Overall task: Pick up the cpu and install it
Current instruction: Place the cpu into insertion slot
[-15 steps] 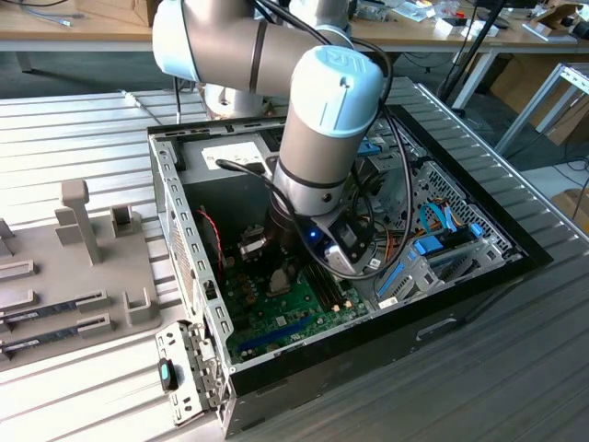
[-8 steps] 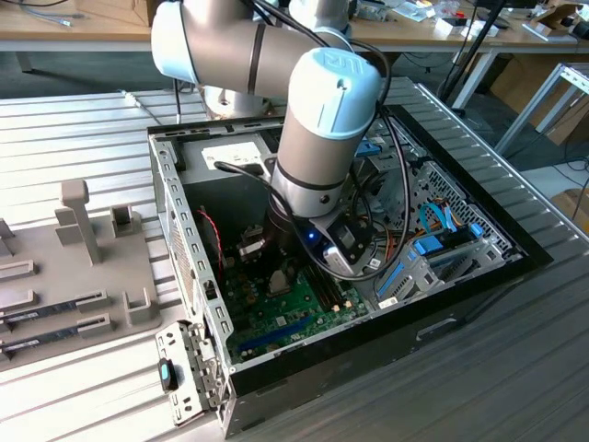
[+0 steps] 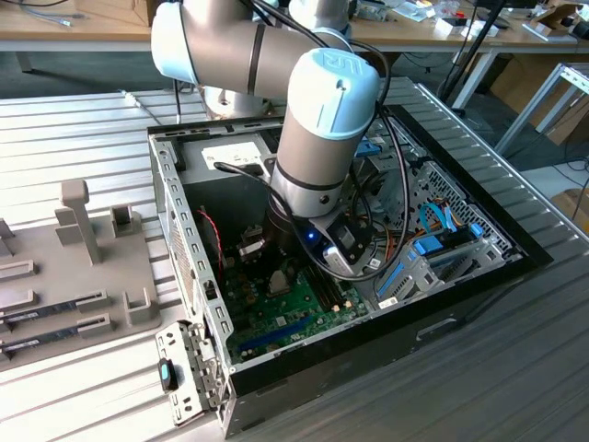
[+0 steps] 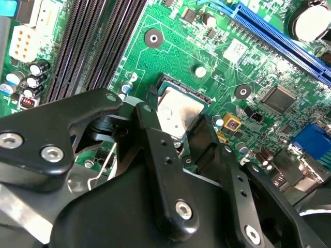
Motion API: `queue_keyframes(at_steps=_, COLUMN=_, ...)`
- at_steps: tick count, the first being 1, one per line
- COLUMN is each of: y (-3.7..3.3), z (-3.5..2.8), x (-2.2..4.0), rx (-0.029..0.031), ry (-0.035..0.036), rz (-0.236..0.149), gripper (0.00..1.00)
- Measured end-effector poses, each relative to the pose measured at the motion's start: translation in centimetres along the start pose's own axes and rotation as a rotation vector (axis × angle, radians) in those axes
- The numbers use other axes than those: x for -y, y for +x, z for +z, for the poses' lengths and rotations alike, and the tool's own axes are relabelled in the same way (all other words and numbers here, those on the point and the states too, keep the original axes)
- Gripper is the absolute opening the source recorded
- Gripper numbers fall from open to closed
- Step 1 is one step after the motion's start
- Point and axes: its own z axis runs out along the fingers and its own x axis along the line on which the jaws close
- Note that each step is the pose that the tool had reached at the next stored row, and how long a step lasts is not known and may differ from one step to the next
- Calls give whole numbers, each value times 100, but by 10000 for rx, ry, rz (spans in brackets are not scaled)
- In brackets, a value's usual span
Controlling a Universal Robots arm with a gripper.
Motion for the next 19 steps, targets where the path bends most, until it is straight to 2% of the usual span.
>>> queue_keyframes(at_steps=2, y=0, z=2, x=0, rx=2, ry=-4, rz=0, gripper=49)
queue_keyframes(at_steps=3, y=0, z=2, x=0, rx=1, ry=-3, rz=0, gripper=55)
queue_keyframes(at_steps=8, y=0, z=-1, x=0, rx=1, ry=-1, rz=0, gripper=55)
queue_keyframes(at_steps=9, y=1, z=-21, x=0, rx=4, ry=-35, rz=1, gripper=55)
queue_keyframes(at_steps=11, y=2, z=-69, x=4, rx=0, ry=-50, rz=-1, gripper=55)
queue_keyframes(at_steps=19, y=2, z=-69, x=16, rx=0, ry=-48, rz=-12, gripper=55)
